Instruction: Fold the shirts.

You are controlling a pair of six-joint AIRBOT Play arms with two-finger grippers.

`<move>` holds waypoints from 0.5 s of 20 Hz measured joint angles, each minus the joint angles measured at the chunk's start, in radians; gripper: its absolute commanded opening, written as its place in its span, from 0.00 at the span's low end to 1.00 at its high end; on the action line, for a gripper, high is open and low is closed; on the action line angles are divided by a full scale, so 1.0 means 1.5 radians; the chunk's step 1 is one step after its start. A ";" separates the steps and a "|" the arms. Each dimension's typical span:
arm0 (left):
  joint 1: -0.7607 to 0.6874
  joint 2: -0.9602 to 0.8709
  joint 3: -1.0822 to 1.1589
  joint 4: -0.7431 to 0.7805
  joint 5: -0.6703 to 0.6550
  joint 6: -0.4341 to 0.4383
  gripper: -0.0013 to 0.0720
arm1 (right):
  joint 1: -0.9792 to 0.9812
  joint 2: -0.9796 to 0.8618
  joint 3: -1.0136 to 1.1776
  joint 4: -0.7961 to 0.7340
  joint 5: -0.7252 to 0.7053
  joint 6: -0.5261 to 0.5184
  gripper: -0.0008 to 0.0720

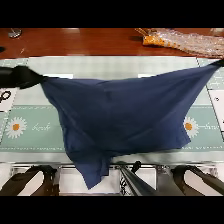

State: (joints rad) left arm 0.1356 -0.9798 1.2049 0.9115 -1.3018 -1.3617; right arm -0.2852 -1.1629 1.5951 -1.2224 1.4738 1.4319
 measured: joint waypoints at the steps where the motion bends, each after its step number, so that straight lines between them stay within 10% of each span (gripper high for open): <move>1: -0.007 -0.037 0.004 -0.008 0.023 0.013 0.04 | 0.015 -0.031 -0.002 -0.015 -0.017 -0.004 0.06; 10: -0.093 -0.282 0.119 0.002 0.269 0.061 0.04 | 0.122 -0.217 -0.005 -0.146 -0.331 0.006 0.06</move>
State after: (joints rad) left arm -0.0044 -1.4025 1.3834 0.9138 -0.8978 -1.2709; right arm -0.1020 -1.4891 1.5871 -1.4410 0.9768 1.4406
